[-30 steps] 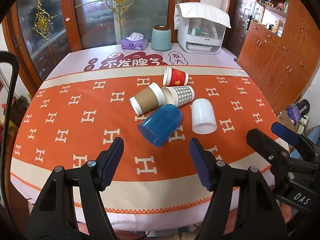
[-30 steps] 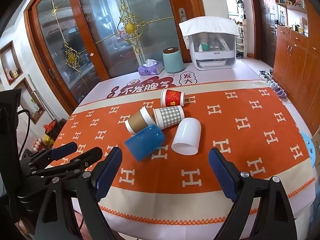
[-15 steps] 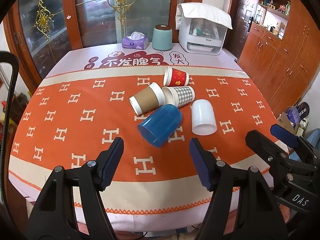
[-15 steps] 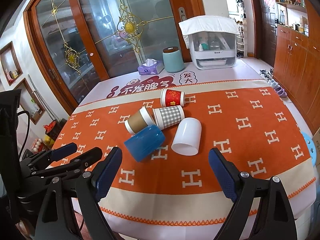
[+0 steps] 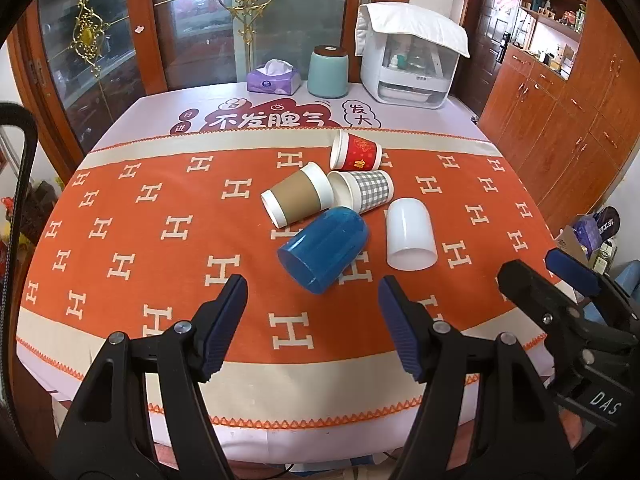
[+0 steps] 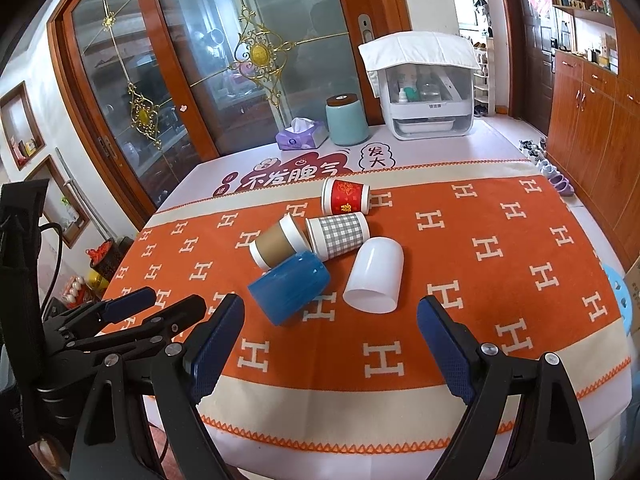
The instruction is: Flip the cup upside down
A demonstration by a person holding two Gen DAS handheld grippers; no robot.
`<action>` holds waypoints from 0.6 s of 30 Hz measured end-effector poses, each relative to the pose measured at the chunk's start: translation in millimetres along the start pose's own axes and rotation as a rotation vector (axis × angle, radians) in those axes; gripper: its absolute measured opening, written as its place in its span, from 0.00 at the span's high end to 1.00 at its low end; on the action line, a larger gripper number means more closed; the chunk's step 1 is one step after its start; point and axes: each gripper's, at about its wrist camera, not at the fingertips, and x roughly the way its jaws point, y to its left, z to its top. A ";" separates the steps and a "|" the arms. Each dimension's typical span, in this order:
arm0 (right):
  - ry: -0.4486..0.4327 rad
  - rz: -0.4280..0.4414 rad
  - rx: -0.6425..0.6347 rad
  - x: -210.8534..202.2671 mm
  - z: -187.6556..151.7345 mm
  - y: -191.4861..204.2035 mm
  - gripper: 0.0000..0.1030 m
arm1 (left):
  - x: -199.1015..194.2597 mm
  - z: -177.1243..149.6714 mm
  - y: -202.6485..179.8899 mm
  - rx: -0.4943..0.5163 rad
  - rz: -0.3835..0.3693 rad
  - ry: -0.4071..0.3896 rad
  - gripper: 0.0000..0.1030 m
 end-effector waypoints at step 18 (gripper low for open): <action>0.014 0.001 0.000 9.4 4.2 0.5 0.13 | 1.0 -0.8 1.0 -0.005 0.008 -0.003 0.36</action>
